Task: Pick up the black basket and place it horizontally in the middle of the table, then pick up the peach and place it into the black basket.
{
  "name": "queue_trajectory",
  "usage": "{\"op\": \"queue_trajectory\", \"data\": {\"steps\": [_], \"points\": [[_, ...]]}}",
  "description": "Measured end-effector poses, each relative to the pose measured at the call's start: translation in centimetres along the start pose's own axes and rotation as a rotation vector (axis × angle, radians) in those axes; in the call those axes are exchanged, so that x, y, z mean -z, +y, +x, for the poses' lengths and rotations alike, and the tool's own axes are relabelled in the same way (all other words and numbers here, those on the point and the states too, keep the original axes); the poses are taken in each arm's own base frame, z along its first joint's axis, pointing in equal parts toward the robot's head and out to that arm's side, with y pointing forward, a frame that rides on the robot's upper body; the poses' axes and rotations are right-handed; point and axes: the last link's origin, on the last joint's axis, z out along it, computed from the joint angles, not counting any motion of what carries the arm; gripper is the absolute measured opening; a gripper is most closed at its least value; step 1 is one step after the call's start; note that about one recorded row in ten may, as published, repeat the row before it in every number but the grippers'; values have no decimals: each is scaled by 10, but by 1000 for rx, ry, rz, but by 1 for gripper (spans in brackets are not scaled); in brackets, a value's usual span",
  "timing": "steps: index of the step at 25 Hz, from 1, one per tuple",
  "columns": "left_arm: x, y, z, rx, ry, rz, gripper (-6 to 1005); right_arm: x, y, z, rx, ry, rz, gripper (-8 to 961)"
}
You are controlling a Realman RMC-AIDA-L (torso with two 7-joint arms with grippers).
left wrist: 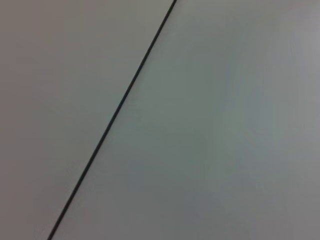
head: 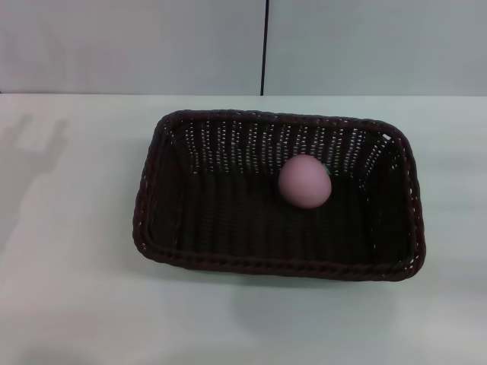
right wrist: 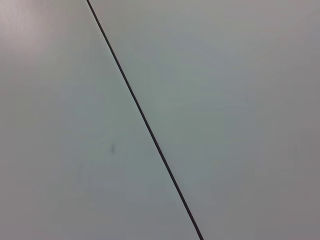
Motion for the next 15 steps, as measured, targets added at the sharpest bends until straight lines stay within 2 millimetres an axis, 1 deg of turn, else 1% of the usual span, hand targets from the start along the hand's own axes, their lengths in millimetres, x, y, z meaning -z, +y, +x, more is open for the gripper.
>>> {"op": "queue_trajectory", "data": {"steps": [7,15], "points": [[0,-4,5,-8,27,22,681,-12,-4,3,-16,-21,60,488],[0,-10,12,-15,64,49,679,-25,-3,8,-31,-14,75,488]]}}
